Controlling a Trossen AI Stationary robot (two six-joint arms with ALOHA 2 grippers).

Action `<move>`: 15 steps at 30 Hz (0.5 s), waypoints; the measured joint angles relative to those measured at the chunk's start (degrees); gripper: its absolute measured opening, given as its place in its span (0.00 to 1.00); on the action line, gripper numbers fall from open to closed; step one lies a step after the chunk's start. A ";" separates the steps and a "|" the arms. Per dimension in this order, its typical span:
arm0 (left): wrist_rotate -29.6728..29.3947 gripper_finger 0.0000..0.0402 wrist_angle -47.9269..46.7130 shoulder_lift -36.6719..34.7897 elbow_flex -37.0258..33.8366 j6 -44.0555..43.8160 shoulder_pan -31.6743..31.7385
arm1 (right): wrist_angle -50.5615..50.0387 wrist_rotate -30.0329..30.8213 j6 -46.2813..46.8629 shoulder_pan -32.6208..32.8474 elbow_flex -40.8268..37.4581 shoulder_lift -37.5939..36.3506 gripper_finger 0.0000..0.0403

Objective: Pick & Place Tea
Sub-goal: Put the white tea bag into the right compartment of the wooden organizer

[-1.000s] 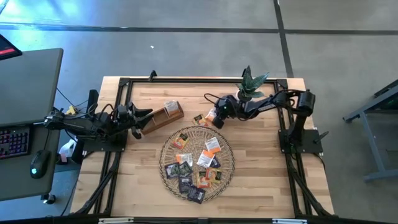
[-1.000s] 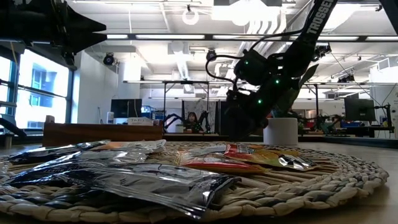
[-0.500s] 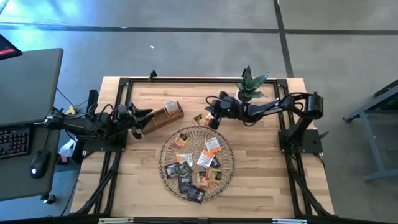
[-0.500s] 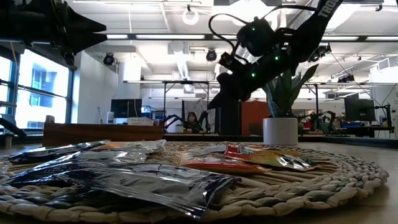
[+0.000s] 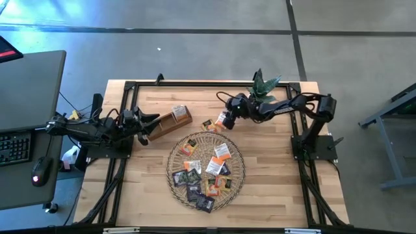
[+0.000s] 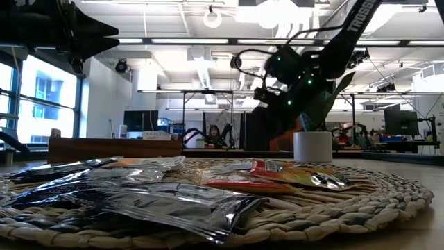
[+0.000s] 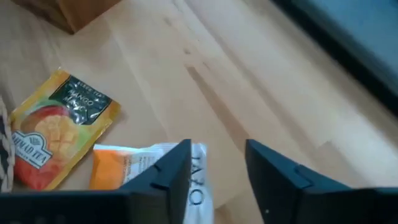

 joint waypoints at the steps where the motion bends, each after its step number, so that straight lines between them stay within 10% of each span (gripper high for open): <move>1: 0.00 0.34 -0.02 0.00 0.00 0.00 0.00 | 0.38 -0.29 -0.05 0.16 0.00 0.88 0.42; 9: 0.09 0.34 0.01 -0.02 0.00 0.00 0.00 | 2.65 0.49 1.28 0.84 0.07 5.91 0.44; 15: 0.09 0.34 -0.06 -0.01 0.00 0.00 0.00 | 2.60 -3.06 4.42 -0.30 0.09 6.03 0.21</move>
